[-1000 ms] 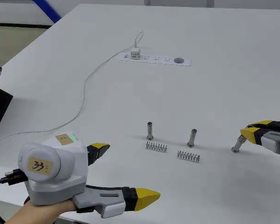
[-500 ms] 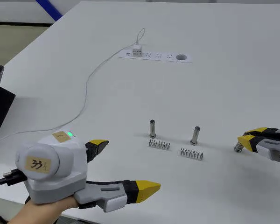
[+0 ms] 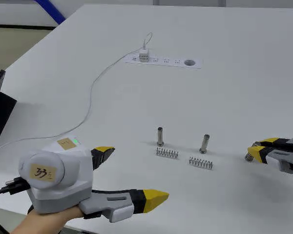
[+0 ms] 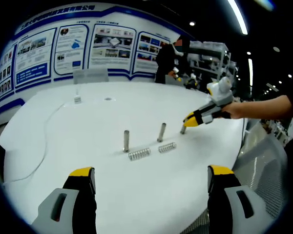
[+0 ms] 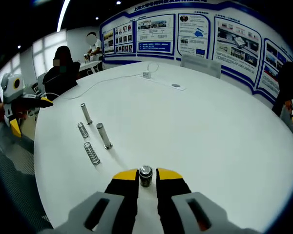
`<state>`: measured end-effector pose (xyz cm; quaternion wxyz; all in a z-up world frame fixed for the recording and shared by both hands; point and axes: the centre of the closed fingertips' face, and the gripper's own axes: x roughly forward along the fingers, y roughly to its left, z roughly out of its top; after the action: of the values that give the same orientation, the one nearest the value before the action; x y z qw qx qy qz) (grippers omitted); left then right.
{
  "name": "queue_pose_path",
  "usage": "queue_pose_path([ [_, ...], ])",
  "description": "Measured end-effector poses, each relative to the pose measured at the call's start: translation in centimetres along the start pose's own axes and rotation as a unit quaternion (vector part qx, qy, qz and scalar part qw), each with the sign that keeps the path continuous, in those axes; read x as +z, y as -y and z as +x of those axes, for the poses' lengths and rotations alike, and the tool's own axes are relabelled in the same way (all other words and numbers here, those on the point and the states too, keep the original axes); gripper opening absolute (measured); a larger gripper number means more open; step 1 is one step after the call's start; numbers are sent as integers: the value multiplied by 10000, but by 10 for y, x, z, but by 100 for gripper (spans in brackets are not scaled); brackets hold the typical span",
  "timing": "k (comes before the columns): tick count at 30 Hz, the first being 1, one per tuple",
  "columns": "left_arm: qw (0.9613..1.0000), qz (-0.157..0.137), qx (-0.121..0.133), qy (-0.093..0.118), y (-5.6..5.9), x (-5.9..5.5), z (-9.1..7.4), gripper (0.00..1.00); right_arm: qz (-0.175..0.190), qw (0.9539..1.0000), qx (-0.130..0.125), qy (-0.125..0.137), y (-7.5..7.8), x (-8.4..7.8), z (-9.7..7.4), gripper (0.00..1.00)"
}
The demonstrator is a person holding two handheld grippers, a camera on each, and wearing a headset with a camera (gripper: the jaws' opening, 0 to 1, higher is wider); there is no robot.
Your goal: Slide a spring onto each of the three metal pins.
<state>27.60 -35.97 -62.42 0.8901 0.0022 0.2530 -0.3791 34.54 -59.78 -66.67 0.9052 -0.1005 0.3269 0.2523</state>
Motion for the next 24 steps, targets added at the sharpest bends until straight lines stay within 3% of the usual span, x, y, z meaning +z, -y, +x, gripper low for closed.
queue_pose_path([
  [4, 9999, -90, 25, 64, -1, 2, -1, 96, 90, 9999, -24, 74, 1, 1, -4, 15],
  [10, 10000, -20, -35, -30, 3, -1, 1, 96, 272, 9992, -23, 307, -3, 10, -15, 17],
  [18, 9999, 29, -108, -76, 7, -2, 2, 97, 236, 9983, 50, 533, -10, 14, -28, 20],
  [24, 10000, -9, -59, -69, 3, -3, 1, 97, 144, 9975, 75, 684, -15, 23, -36, 20],
])
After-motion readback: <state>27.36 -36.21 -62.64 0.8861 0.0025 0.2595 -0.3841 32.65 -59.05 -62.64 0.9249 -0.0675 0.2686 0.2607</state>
